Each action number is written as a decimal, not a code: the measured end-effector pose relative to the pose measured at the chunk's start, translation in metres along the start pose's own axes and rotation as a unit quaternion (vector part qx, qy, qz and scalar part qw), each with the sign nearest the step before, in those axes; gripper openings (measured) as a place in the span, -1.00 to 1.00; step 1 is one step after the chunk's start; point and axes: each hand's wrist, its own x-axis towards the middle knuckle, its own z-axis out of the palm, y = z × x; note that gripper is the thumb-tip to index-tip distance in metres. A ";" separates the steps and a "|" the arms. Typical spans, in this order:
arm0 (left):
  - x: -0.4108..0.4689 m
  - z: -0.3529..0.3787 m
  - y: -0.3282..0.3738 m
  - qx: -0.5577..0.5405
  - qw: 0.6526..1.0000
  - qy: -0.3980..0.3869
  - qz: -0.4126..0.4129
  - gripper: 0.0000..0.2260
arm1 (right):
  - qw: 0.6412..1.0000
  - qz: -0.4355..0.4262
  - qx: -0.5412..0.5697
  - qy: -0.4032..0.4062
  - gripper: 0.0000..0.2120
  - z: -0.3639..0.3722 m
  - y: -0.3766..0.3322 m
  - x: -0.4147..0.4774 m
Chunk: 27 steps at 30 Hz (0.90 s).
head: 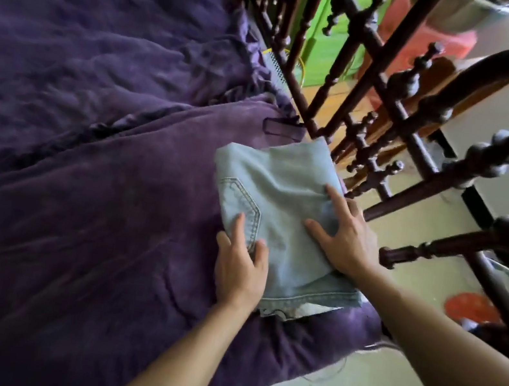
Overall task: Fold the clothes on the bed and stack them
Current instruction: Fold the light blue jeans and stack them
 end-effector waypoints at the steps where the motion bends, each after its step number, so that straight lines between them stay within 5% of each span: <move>1: -0.005 0.015 0.010 0.000 1.000 -0.018 -0.003 -0.50 | 1.000 0.010 -0.012 -0.004 -0.31 -0.008 0.017 0.002; 6: -0.039 0.076 0.003 0.022 0.993 -0.109 -0.030 -0.41 | 0.996 0.032 -0.062 -0.059 -0.31 0.000 0.084 -0.014; 11: -0.056 0.106 -0.039 0.279 0.950 -0.128 0.049 -0.32 | 0.990 -0.058 -0.128 -0.013 -0.36 0.067 0.114 -0.054; 15: -0.034 0.110 -0.066 0.381 0.906 -0.108 0.146 -0.28 | 0.992 -0.069 -0.107 -0.017 -0.37 0.098 0.119 -0.054; 22: -0.025 0.120 -0.084 0.394 0.893 -0.194 0.094 -0.28 | 0.986 -0.067 -0.127 -0.089 -0.34 0.112 0.128 -0.047; 27: -0.037 0.062 -0.056 0.410 0.868 -0.272 0.071 -0.43 | 0.973 -0.047 -0.178 -0.141 -0.37 0.079 0.100 -0.040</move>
